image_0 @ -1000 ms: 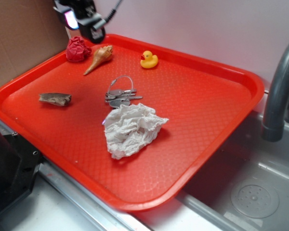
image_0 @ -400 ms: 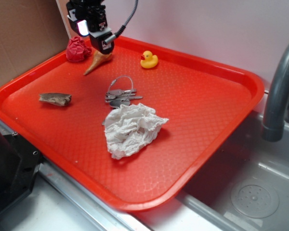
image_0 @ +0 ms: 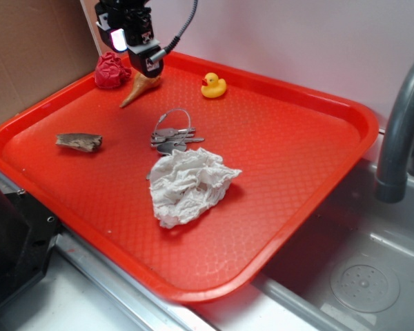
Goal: Grab the shell.
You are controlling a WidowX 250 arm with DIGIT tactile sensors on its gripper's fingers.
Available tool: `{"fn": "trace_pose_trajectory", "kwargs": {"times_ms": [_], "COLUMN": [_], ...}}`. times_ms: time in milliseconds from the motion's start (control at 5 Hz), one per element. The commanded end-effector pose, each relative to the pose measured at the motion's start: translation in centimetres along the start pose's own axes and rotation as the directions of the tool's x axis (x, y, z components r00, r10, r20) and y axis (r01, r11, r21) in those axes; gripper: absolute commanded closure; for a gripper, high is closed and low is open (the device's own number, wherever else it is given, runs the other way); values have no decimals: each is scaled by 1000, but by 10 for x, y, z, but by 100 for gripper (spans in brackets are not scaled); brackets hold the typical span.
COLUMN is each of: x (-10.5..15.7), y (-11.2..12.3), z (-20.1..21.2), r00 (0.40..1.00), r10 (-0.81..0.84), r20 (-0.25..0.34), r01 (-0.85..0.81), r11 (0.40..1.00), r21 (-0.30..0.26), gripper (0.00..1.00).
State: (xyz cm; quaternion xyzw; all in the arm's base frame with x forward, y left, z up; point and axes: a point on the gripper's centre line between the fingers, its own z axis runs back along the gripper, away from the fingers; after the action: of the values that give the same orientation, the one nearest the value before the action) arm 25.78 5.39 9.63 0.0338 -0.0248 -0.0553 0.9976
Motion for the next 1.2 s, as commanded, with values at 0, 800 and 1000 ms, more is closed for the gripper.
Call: {"fn": "trace_pose_trajectory", "kwargs": {"times_ms": [0,800,1000], "x": [11,43,48], "y": [23,51,53], "z": [-2,-29,-34], "r00": [992,975,975], "r10": [119,173,176], "r20": [39,137,134], "r01": [-120,-179,-183], "r11": [993,983,982], "r21": [9,30,37], "gripper": [0,0,0]}}
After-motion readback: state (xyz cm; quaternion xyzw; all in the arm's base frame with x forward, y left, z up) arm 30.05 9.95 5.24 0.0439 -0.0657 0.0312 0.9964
